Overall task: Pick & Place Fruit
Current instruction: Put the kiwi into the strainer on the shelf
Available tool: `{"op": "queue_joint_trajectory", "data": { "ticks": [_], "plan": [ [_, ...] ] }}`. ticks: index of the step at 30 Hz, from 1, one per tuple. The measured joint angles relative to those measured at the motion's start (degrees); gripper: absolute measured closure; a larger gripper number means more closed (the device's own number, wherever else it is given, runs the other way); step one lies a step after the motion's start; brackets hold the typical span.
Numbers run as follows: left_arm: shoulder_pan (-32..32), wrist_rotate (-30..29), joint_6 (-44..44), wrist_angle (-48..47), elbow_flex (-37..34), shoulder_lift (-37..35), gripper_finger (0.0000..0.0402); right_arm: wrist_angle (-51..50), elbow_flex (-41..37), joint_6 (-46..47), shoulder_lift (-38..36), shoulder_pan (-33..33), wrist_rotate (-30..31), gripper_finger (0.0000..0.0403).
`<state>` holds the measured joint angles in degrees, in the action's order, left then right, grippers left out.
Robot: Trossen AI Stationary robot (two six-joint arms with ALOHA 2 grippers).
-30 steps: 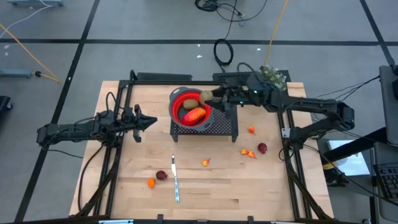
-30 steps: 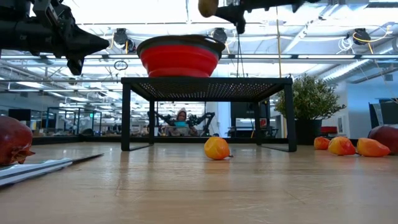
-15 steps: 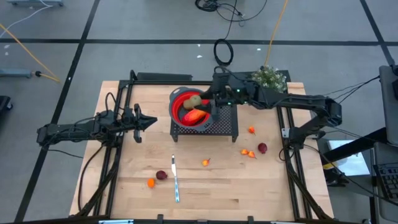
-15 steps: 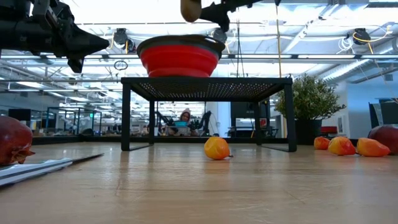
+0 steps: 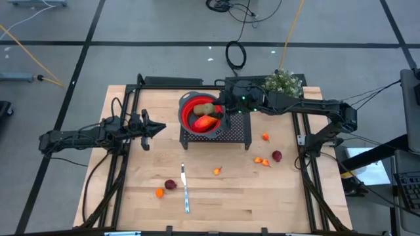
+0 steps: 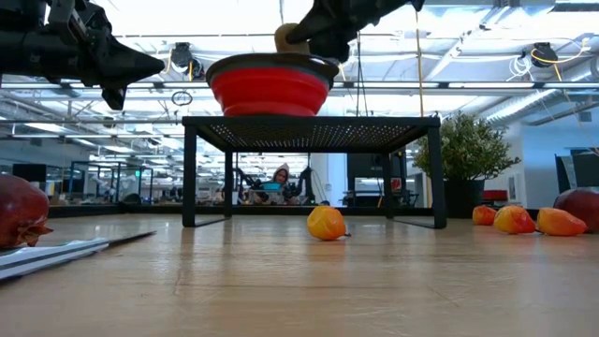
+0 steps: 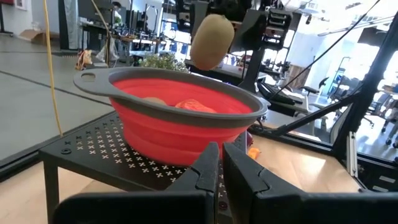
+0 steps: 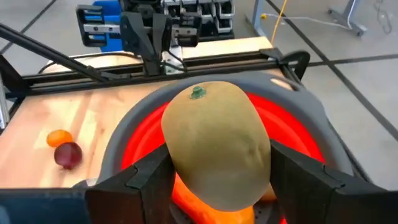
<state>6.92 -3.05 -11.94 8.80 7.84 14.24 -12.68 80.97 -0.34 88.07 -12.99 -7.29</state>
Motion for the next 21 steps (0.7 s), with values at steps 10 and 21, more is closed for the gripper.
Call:
{"op": "queue_joint_trajectory", "data": {
  "ticks": [10, 21],
  "plan": [
    [0.00, 0.02, -0.07, 0.00, 0.00, -0.01, 0.0382, 1.58, -1.09, -2.75, 3.42, 0.10, 3.03, 0.0177],
    [0.00, 0.06, -0.39, 0.01, 0.00, -0.02, 0.0382, 2.89, -0.90, -5.35, 4.33, 0.09, 7.08, 0.0177]
  ]
}}
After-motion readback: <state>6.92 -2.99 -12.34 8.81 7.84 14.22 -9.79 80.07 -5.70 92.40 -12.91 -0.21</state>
